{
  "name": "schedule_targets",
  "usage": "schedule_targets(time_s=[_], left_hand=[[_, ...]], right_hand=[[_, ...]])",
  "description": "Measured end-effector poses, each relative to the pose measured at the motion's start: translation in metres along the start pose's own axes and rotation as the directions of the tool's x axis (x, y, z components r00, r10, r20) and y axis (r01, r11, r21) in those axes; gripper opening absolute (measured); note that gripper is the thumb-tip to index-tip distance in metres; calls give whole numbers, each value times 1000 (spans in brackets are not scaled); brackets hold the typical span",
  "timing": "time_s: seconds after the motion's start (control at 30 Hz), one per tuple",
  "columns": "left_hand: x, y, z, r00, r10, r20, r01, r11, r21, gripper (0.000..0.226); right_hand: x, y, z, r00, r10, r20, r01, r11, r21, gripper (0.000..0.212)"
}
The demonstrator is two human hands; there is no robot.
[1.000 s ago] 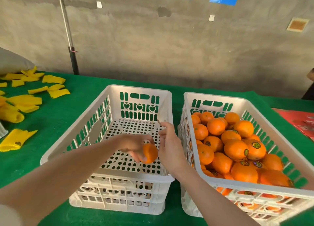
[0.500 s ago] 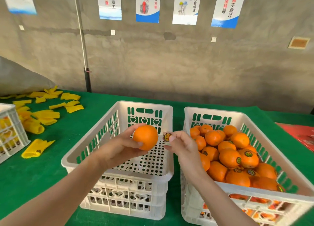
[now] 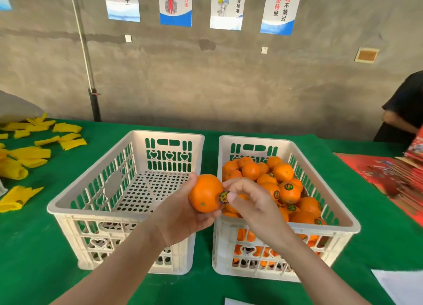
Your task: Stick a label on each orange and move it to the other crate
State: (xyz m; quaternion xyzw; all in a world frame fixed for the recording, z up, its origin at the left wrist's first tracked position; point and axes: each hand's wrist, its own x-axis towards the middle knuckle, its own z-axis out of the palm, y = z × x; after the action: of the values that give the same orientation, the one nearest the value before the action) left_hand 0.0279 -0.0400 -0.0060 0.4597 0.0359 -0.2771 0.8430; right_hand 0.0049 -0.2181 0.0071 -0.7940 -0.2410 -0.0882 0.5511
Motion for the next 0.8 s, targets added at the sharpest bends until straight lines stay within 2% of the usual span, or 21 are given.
schedule_targets(time_s=[0.03, 0.07, 0.13, 0.2, 0.3, 0.4, 0.47, 0.57, 0.63, 0.7, 0.8], left_hand=[[2, -4, 5, 1000, -23, -19, 23, 1000, -1, 76], [3, -7, 9, 998, -53, -26, 53, 999, -11, 81], [3, -14, 17, 993, -115, -17, 115, 993, -12, 88], [5, -19, 24, 989, -150, 2, 150, 989, 6, 90], [7, -24, 35, 996, -82, 37, 81, 997, 9, 84], [7, -26, 44, 991, 62, 116, -54, 996, -72, 68], [8, -27, 45, 991, 103, 82, -95, 990, -104, 65], [10, -29, 47, 994, 66, -83, -76, 989, -127, 61], [11, -31, 48, 987, 37, -154, -58, 990, -130, 60], [12, -33, 49, 987, 41, -154, -52, 997, -64, 61], [15, -36, 50, 989, 69, -133, -64, 997, 36, 66]], right_hand=[[-3, 1, -3, 1000, -16, 5, 16, 1000, -24, 10], [-6, 2, -5, 1000, -26, 13, 27, 998, -62, 17], [-10, 6, -7, 999, -33, 39, 38, 988, -150, 50], [-12, 8, -8, 999, -20, 39, 27, 983, -181, 73], [-11, 12, -13, 997, -8, -74, -8, 977, -215, 87], [-13, 14, -21, 992, 59, -110, -75, 986, -150, 83], [-13, 13, -30, 991, 117, -58, -119, 992, -31, 73], [-11, 9, -48, 991, 121, -58, -115, 988, 103, 32], [-11, 6, -55, 996, 61, -60, -59, 998, 30, 5], [-13, 6, -54, 1000, 0, 16, 3, 989, -145, 11], [-13, 7, -45, 992, -50, 120, 93, 919, -384, 8]])
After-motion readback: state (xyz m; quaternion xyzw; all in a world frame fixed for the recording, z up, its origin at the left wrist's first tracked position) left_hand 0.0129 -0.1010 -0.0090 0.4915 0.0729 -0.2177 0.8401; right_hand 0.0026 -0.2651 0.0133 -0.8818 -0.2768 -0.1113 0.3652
